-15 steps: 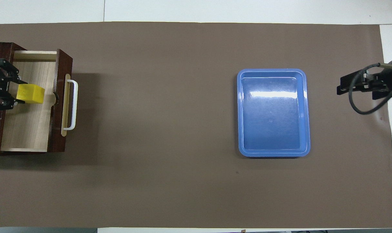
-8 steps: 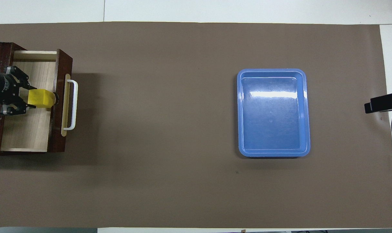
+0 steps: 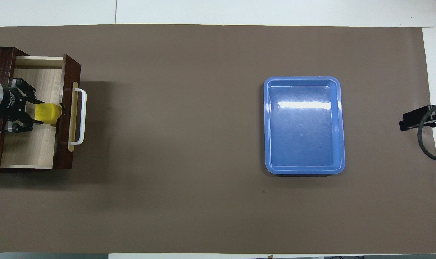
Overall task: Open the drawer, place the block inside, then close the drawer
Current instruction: 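Open the left gripper to release the cube and lift it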
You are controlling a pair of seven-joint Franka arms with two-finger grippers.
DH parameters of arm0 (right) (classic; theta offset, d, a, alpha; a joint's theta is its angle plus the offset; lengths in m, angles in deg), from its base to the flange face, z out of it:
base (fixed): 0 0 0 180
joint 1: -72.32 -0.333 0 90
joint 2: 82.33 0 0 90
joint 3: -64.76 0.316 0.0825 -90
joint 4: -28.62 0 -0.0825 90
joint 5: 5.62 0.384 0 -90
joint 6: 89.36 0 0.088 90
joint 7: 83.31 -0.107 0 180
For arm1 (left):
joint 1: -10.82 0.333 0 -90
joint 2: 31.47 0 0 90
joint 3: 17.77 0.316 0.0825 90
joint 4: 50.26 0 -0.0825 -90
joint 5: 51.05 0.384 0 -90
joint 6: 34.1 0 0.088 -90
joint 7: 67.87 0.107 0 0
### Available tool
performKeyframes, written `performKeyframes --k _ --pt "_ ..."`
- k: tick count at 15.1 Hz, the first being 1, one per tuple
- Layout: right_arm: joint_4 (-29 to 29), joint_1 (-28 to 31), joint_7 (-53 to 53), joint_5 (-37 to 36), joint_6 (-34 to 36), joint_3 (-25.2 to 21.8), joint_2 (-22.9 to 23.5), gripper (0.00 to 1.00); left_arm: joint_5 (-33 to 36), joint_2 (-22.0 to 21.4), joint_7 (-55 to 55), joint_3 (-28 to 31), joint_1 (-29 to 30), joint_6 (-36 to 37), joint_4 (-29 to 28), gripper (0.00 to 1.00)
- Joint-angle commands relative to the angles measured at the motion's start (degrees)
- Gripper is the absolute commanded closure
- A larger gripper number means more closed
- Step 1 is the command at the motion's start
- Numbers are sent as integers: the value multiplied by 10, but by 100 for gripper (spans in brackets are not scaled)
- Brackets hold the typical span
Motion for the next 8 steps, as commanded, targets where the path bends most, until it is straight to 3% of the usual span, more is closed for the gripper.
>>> performKeyframes --k 1,3,4,5,6,8 --pt "9 13 13 -13 -13 10 2 0 -11 -30 -3 0 2 -26 -41 100" --pt "19 13 12 -12 -31 10 3 0 -11 -31 -2 1 2 -29 -43 100" --pt "20 13 12 -12 -34 10 3 0 -11 -31 -2 0 3 -30 -43 85" --pt "20 13 12 -11 -36 11 3 0 -11 -31 -1 1 2 -30 -43 51" --pt "18 13 12 -8 -34 11 4 0 -11 -31 -2 1 4 -30 -43 1" --pt "17 13 12 -5 -35 11 5 0 -11 -28 -4 1 5 -26 -35 0"
